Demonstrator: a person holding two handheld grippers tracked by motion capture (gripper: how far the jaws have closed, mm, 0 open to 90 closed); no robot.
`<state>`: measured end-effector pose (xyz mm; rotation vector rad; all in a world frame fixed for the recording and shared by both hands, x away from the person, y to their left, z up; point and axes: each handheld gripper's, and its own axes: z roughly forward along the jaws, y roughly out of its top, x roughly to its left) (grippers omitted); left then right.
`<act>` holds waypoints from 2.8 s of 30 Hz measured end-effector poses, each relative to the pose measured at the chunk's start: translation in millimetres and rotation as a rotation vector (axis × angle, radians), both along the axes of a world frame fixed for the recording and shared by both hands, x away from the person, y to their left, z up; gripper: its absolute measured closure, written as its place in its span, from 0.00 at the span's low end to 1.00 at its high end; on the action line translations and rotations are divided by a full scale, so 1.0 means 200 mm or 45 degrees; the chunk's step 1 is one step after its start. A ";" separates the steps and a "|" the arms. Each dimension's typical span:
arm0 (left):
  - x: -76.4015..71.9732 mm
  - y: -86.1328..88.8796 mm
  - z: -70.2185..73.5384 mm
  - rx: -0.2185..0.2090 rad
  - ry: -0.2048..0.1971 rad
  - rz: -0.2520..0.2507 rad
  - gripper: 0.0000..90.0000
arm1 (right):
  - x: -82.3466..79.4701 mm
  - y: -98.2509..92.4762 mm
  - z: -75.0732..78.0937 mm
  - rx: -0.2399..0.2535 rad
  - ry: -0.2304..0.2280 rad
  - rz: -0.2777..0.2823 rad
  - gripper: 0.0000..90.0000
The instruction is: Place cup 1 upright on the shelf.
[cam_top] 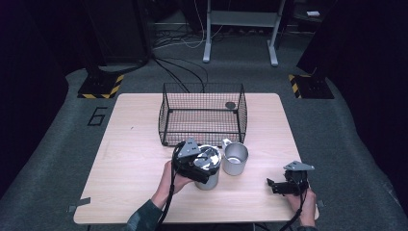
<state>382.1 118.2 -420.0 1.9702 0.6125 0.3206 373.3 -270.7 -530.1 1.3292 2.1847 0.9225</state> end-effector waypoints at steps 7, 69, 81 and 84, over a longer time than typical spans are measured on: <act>-0.01 -0.02 -0.01 0.005 -0.022 0.030 0.03 | 0.00 0.00 0.00 0.000 0.000 0.000 0.00; -0.07 0.29 0.10 -0.034 -0.107 0.165 0.05 | 0.00 0.00 0.00 0.003 0.011 -0.008 0.00; -0.07 0.34 0.14 -0.036 -0.118 0.200 0.05 | 0.00 0.00 0.00 0.007 0.006 -0.006 0.00; -0.07 0.36 0.16 -0.031 -0.128 0.203 0.05 | 0.00 0.00 0.00 0.007 0.007 -0.006 0.00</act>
